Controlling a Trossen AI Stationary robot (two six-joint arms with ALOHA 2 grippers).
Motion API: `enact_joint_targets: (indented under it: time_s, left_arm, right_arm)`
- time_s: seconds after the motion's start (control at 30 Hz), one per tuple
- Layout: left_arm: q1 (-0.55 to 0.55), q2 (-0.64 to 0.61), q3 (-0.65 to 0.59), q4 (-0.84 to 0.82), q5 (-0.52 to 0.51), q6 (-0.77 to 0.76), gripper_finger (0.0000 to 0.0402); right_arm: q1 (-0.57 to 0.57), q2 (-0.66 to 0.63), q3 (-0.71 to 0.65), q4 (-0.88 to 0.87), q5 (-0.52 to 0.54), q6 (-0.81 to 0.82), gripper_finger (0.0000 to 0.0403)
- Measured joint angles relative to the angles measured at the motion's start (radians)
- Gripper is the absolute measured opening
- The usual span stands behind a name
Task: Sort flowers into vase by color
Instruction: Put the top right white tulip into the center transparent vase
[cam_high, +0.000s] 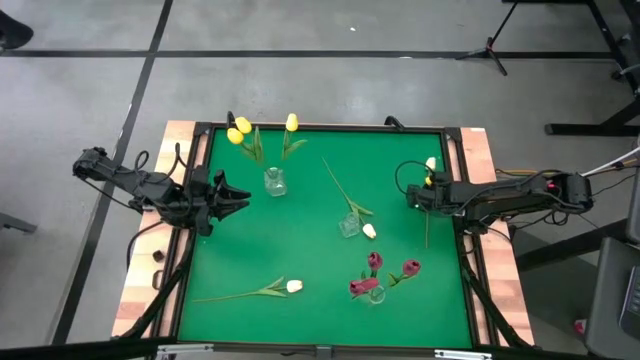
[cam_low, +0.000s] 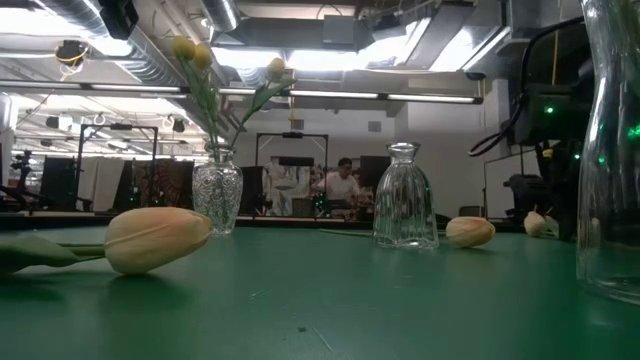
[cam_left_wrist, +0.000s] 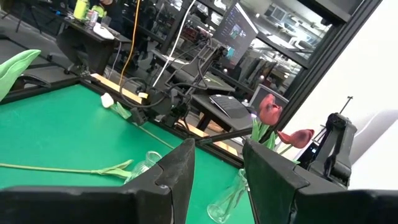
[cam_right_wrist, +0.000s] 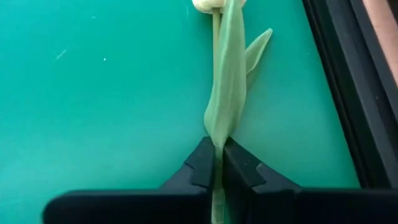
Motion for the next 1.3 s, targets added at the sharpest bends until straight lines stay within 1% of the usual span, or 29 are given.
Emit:
enact_joint_targets:
  time_s: [0.1, 0.2, 0.3, 0.43, 0.53, 0.63, 0.77, 0.9, 1.0, 1.1, 1.23, 1.3]
  left_arm:
    - [0.000, 0.000, 0.000, 0.000, 0.000, 0.000, 0.0135]
    - [0.000, 0.000, 0.000, 0.000, 0.000, -0.001, 0.0135]
    - [0.000, 0.000, 0.000, 0.000, 0.000, 0.000, 0.0135]
    - [0.000, 0.000, 0.000, 0.000, 0.000, 0.000, 0.0135]
    - [0.000, 0.000, 0.000, 0.000, -0.001, -0.001, 0.0135]
    - [0.000, 0.000, 0.000, 0.000, -0.001, -0.001, 0.0135]
    - [0.000, 0.000, 0.000, 0.000, -0.002, -0.001, 0.0135]
    - [0.000, 0.000, 0.000, 0.000, -0.002, 0.000, 0.0135]
    - [0.000, 0.000, 0.000, 0.000, -0.002, 0.000, 0.0135]
    - [0.000, 0.000, 0.000, -0.003, -0.002, 0.000, 0.0135]
    - [0.000, 0.000, 0.000, -0.004, -0.013, 0.007, 0.0135]
    - [0.000, 0.000, 0.000, -0.005, -0.027, 0.007, 0.0135]
  right_arm:
    - [0.000, -0.001, 0.012, 0.032, 0.004, -0.029, 0.0008]
    - [0.001, -0.001, 0.049, 0.097, -0.011, -0.051, 0.0011]
    - [0.001, -0.001, 0.063, 0.142, 0.034, -0.119, 0.0006]
    - [0.001, -0.002, 0.097, 0.259, 0.093, -0.203, 0.0007]
    - [0.001, -0.002, 0.129, 0.354, 0.123, -0.308, 0.0004]
    - [0.002, -0.002, 0.153, 0.485, 0.141, -0.457, 0.0005]
    - [0.002, -0.002, 0.171, 0.741, 0.139, -0.669, 0.0004]
    - [0.002, -0.002, 0.171, 1.022, 0.050, -0.888, 0.0004]
    - [0.018, -0.003, 0.171, 1.147, -0.019, -0.996, 0.0003]
    - [0.056, -0.003, 0.169, 1.268, -0.051, -1.091, 0.0004]
    - [0.125, -0.002, 0.125, 1.554, -0.153, -1.267, 0.0004]
    - [0.151, -0.002, 0.089, 1.693, -0.194, -1.325, 0.0003]
